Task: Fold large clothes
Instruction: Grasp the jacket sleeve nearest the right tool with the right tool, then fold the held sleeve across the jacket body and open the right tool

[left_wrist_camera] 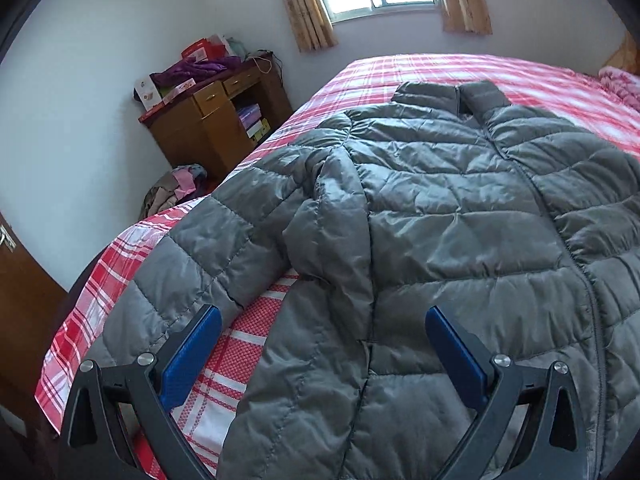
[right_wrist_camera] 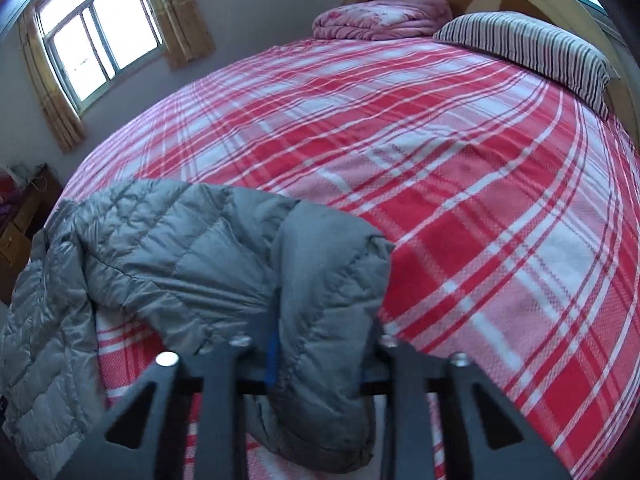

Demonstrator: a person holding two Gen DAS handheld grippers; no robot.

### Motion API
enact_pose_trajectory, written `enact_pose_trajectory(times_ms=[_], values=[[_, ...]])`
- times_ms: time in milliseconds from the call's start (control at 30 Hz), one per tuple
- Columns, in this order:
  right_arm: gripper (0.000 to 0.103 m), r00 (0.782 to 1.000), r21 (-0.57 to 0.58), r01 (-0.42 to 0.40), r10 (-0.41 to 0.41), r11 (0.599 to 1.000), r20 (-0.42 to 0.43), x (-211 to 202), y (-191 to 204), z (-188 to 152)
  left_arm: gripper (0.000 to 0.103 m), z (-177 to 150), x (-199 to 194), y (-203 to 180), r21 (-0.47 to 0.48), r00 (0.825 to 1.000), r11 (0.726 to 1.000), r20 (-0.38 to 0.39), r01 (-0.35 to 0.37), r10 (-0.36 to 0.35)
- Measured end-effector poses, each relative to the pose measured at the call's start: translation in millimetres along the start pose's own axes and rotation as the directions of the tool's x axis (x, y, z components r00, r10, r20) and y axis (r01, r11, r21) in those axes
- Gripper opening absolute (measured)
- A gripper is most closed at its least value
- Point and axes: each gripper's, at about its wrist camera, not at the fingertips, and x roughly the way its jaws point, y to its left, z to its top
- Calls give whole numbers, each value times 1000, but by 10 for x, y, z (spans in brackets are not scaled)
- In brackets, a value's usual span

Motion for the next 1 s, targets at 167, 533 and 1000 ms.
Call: enact_pose_trajectory(times_ms=[167, 533, 1000], values=[[20, 999, 15, 30, -30, 999, 27, -61, -196, 25, 102, -50, 0, 82, 13, 1000, 999, -7, 30, -30], [18, 985, -63, 70, -59, 996, 164, -518, 0, 288, 102, 116, -166, 477, 11, 994, 994, 27, 106, -106], [18, 939, -476, -42, 198, 878, 282, -1018, 2180, 214, 102, 407, -157, 560, -42, 995, 996, 73, 77, -74]])
